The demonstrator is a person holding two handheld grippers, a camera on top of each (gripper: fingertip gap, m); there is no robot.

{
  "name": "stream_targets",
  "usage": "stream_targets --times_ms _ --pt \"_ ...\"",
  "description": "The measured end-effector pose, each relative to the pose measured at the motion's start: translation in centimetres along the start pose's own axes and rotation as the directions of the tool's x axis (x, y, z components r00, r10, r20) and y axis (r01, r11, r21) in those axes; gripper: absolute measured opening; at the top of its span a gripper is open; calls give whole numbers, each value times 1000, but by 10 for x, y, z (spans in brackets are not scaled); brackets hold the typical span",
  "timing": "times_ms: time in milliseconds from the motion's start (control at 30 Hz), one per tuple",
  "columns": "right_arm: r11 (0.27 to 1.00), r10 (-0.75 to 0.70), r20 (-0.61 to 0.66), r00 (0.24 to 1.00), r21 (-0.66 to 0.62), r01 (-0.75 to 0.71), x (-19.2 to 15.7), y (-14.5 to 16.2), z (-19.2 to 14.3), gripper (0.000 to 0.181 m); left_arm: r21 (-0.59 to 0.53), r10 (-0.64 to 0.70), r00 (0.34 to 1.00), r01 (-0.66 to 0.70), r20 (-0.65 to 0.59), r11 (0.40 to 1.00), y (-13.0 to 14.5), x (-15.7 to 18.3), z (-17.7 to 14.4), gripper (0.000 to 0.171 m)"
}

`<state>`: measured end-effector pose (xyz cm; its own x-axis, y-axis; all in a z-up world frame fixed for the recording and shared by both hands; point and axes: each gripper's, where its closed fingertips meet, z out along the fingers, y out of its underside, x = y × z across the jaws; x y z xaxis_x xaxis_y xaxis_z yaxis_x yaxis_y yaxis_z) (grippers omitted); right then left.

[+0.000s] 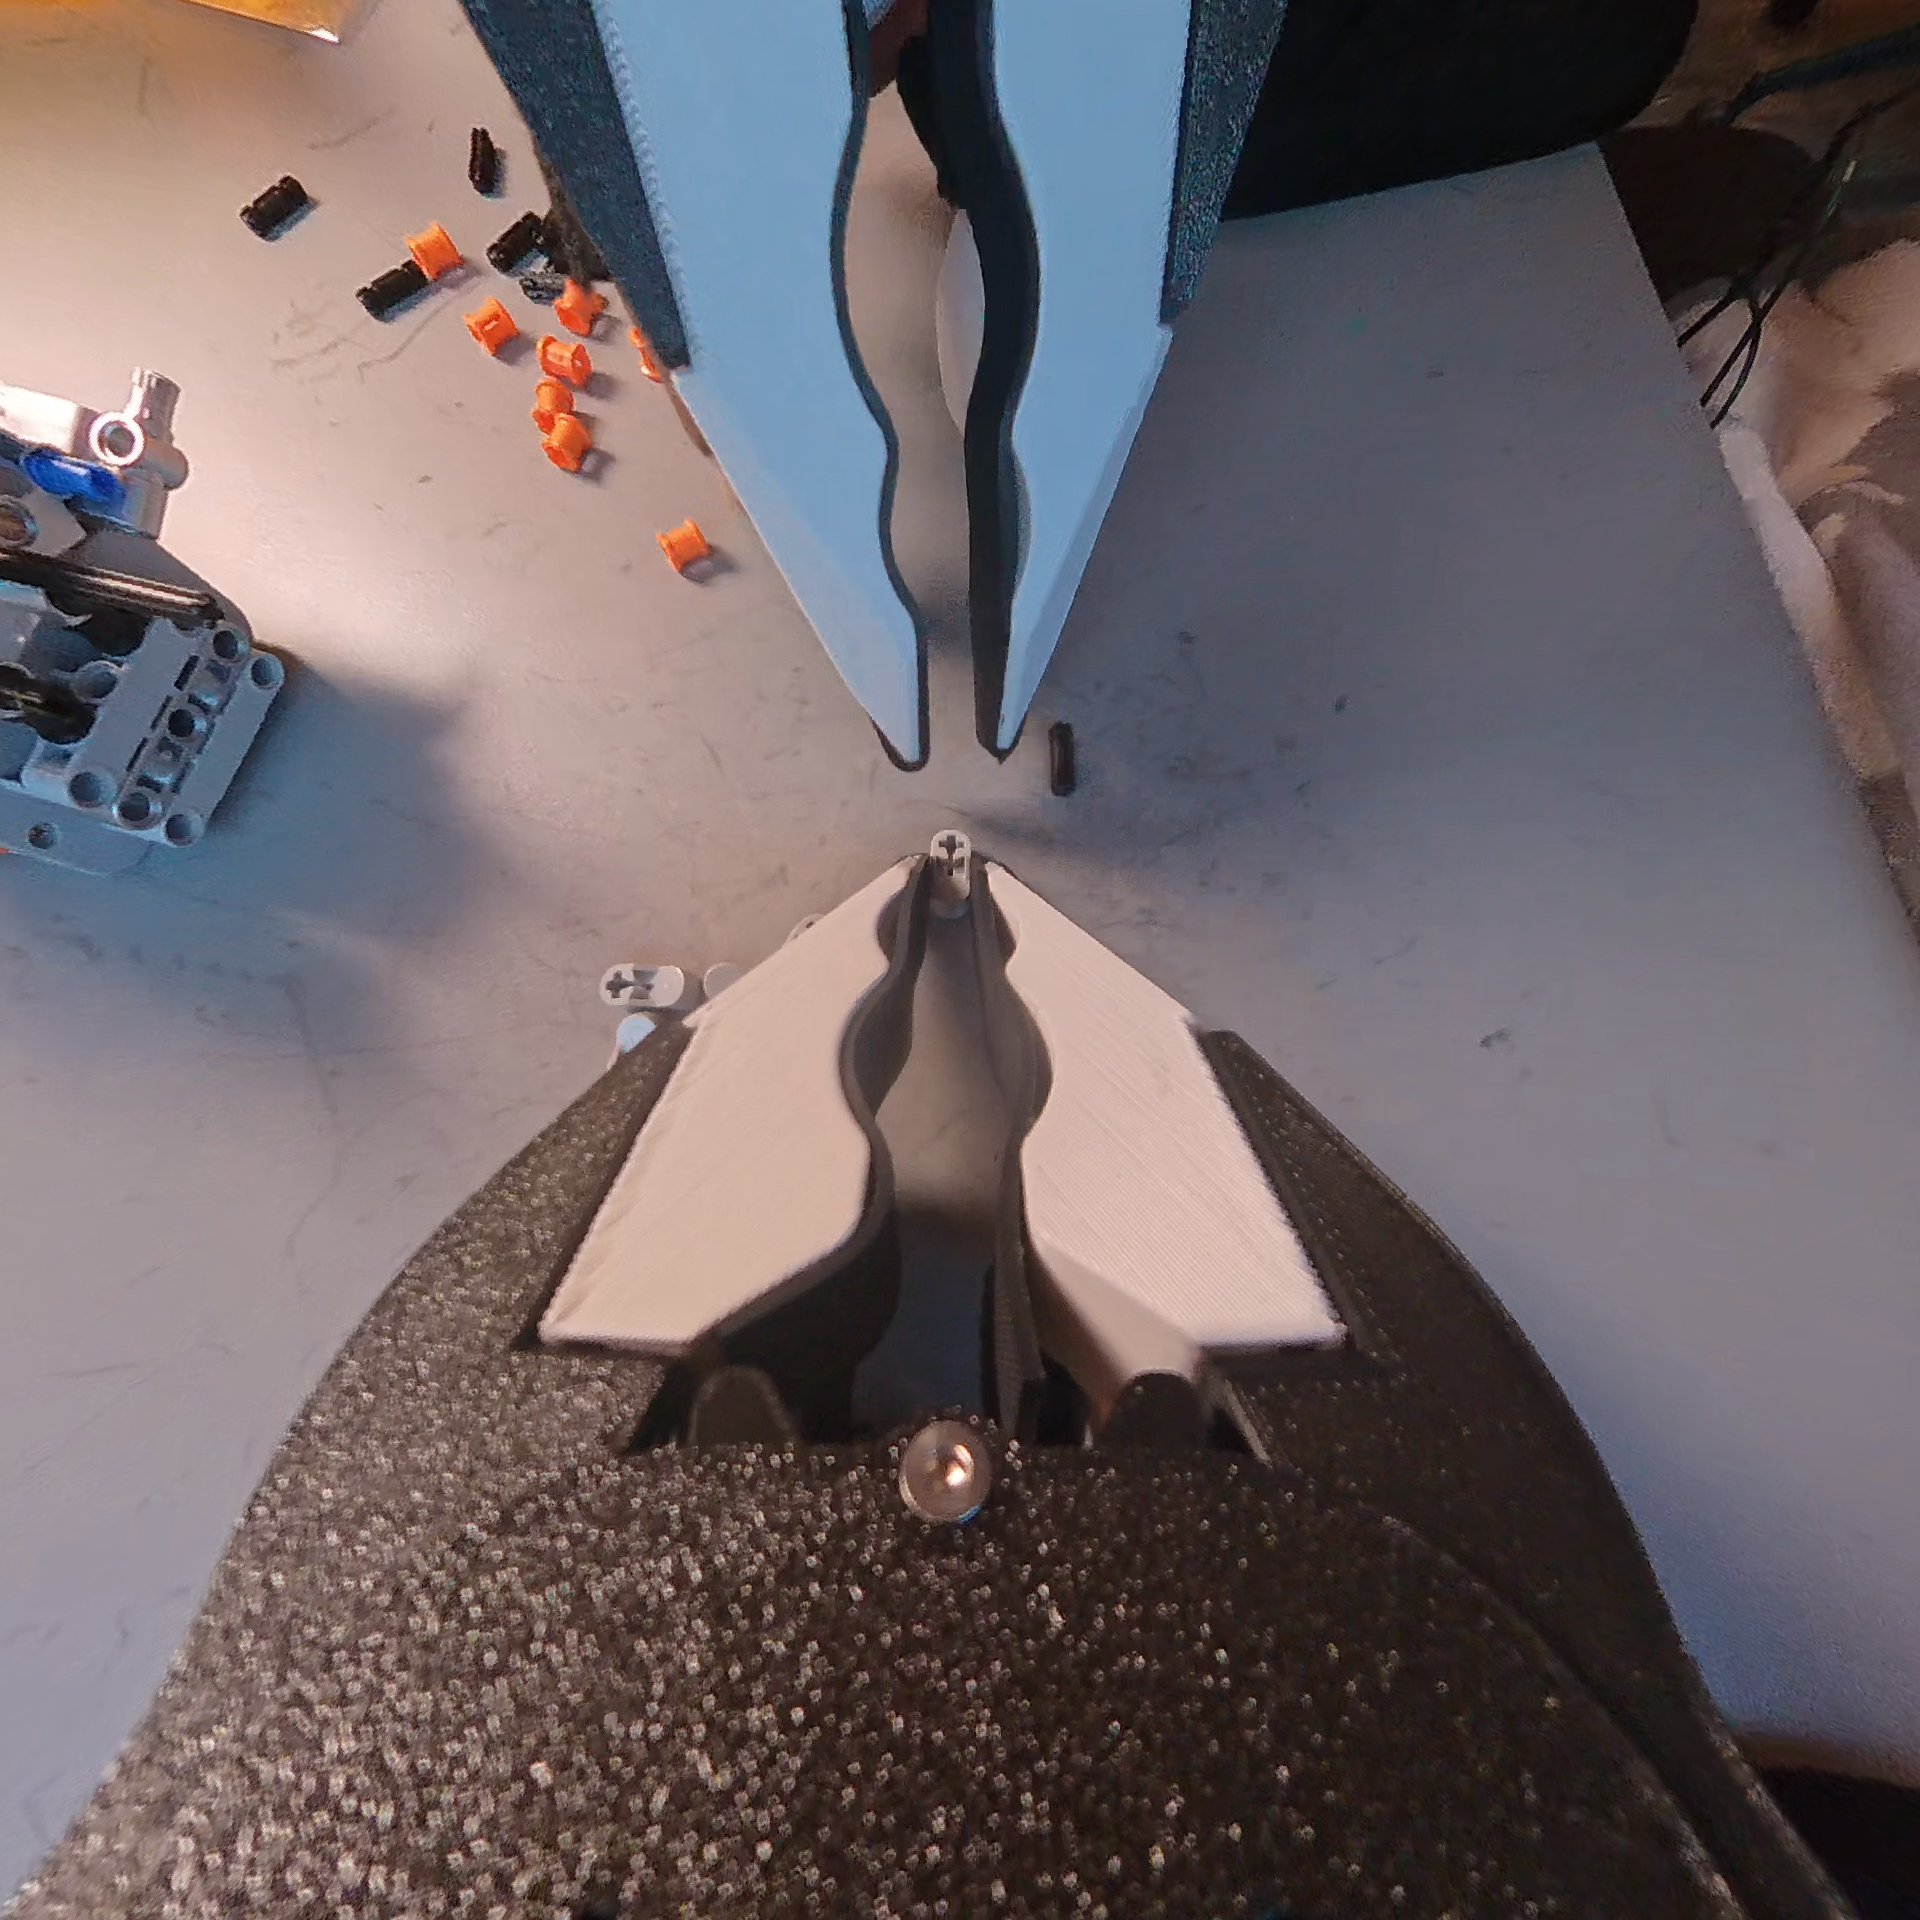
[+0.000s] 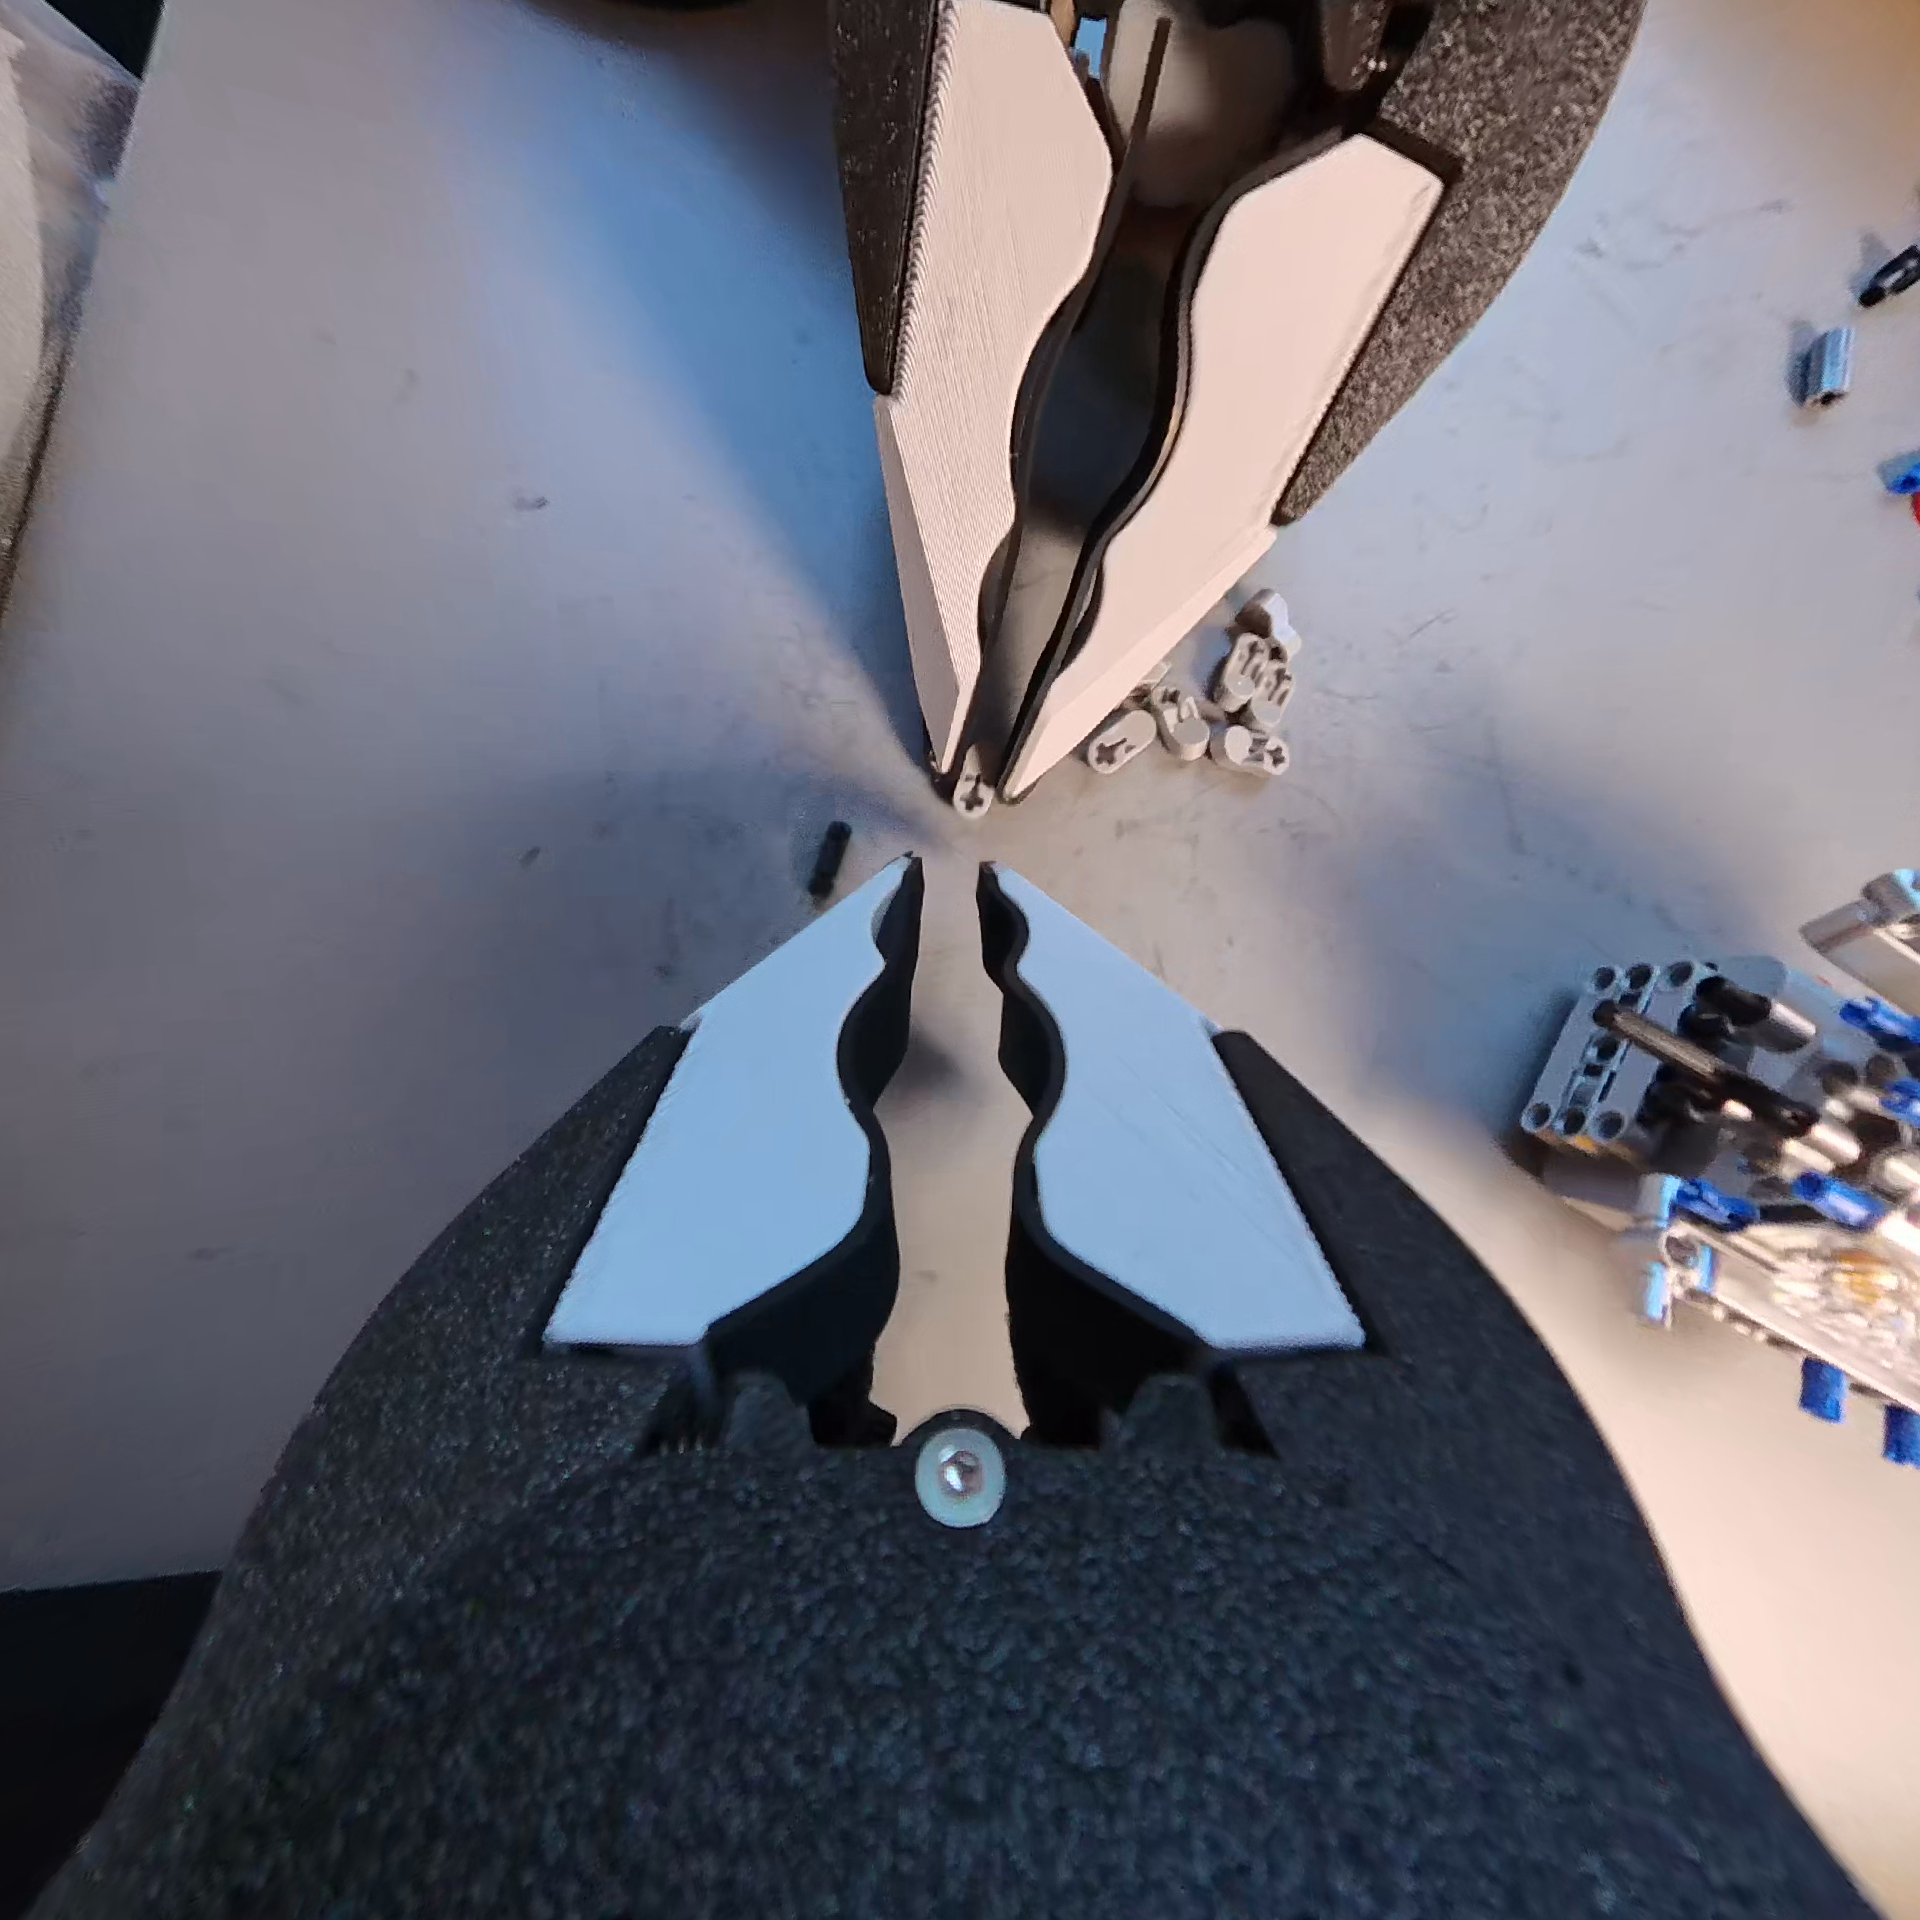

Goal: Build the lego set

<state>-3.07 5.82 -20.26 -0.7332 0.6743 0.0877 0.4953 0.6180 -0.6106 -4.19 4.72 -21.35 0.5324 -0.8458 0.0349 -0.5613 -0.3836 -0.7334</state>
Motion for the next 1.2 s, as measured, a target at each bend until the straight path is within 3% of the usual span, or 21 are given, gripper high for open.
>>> stream_targets --times_ms 167,267,367,500,700,800,900,967,1100,1133,1200 --pt "996 86 54 995 -2 -86 -25 1 -7 14 2 -14 1000 14 14 1000 0 0 0 6" --pt "993 119 -25 993 -21 -119 -27 7 -1 14 2 -26 999 26 19 1000 0 0 0 6" --pt "984 179 -23 984 -7 -179 -27 7 5 13 2 -24 999 24 25 1000 0 0 0 6" --pt "984 176 -56 983 1 -176 -23 6 6 0 3 -30 999 30 41 1000 0 0 0 6" --pt "985 171 -110 979 2 -172 -26 7 3 0 4 -7 996 7 88 1000 0 -2 -1 11" --pt "977 213 -181 960 32 -211 -14 11 -8 0 9 -12 995 11 104 1000 1 -1 -4 13" --pt "959 284 -228 931 57 -279 4 14 -14 18 15 -17 993 15 120 1000 1 -3 -7 14" --pt "952 306 -251 918 64 -300 19 17 -13 21 16 -24 991 23 129 1000 2 -4 -9 14" --pt "930 368 -206 907 62 -363 42 23 -5 36 30 -43 987 39 152 999 2 -6 -15 15" --pt "925 379 -203 903 51 -377 46 25 -2 36 36 -50 986 45 160 998 2 -6 -17 15" --pt "926 375 -196 906 36 -375 50 26 -2 20 46 -63 982 55 178 997 2 -9 -21 15"
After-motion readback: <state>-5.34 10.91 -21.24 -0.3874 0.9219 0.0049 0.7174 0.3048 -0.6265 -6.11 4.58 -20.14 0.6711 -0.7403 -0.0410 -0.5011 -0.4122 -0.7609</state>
